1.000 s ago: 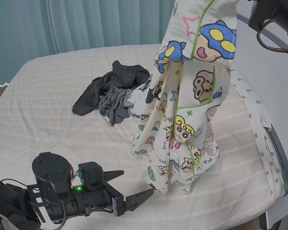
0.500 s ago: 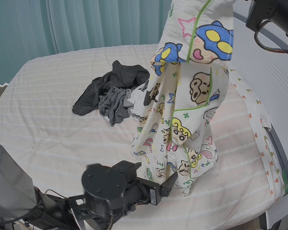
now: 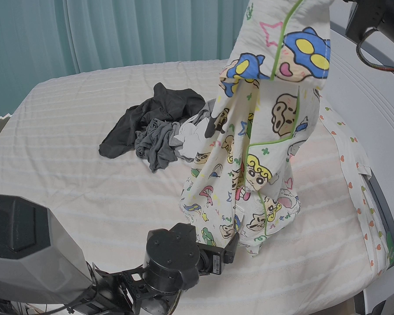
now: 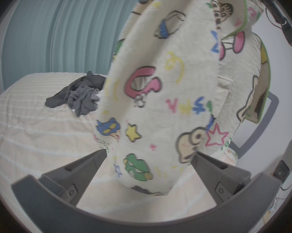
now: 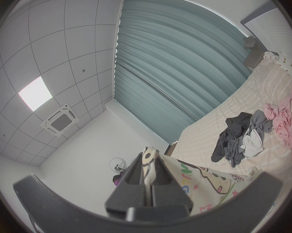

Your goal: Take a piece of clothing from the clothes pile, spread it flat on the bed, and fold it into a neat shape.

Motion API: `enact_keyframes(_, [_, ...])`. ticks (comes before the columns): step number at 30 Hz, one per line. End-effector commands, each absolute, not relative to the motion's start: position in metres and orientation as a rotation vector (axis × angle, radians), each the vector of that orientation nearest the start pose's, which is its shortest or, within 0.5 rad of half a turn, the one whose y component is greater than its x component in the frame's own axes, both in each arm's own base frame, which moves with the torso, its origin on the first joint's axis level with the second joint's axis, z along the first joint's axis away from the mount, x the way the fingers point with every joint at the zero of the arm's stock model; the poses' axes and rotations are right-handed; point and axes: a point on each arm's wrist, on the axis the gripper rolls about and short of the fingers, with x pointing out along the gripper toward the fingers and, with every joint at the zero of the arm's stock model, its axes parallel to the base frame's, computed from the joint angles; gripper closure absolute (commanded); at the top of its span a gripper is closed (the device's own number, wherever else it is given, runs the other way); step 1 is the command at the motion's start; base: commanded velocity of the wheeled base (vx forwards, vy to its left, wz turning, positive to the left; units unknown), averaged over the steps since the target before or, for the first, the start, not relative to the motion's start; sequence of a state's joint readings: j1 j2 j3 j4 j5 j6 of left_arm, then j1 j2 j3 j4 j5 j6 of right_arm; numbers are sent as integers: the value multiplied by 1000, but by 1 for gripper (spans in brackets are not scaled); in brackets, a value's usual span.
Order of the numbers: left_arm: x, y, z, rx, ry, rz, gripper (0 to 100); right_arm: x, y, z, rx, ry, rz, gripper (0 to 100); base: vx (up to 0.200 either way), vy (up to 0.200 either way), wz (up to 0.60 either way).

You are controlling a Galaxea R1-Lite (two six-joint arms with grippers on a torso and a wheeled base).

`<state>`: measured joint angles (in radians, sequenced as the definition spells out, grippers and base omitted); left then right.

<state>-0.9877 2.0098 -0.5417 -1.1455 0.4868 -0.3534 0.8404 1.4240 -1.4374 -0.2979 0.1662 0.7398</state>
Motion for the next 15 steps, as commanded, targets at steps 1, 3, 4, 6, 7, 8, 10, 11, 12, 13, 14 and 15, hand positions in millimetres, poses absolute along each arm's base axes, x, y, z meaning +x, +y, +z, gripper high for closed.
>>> enact_keyframes(1, [192, -251, 73, -121, 317, -388, 0, 148, 168, 407, 778, 67, 1063, 100, 0, 0, 0])
enact_keyframes(3, [196, -247, 73, -117, 315, -364, 0, 149, 167, 407, 778, 67, 1059, 100, 0, 0, 0])
enact_keyframes(4, [196, -246, 73, -112, 316, -360, 0, 151, 166, 407, 777, 63, 1050, 100, 0, 0, 0])
enact_keyframes(6, [194, -245, 71, -104, 321, -360, 0, 153, 164, 407, 776, 58, 1037, 100, 0, 0, 0])
enact_keyframes(7, [193, -243, 70, -97, 327, -359, 0, 155, 164, 406, 775, 60, 1031, 100, 0, 0, 0])
enact_keyframes(8, [190, -241, 67, -87, 337, -360, 0, 155, 163, 406, 775, 59, 1027, 100, 0, 0, 0])
enact_keyframes(10, [184, -237, 62, -66, 358, -363, 0, 157, 162, 406, 774, 55, 1018, 100, 0, 0, 0])
enact_keyframes(11, [182, -235, 60, -57, 367, -366, 0, 158, 161, 406, 775, 52, 1015, 100, 0, 0, 0])
enact_keyframes(12, [178, -234, 57, -45, 378, -370, 0, 159, 160, 406, 774, 49, 1009, 100, 0, 0, 0])
enact_keyframes(13, [176, -232, 56, -39, 383, -368, 0, 160, 160, 406, 774, 50, 1005, 100, 0, 0, 0])
enact_keyframes(14, [175, -230, 55, -34, 389, -367, 0, 160, 159, 406, 774, 47, 1003, 100, 0, 0, 0])
enact_keyframes(15, [174, -229, 55, -32, 391, -367, 0, 160, 159, 407, 774, 45, 1003, 100, 0, 0, 0])
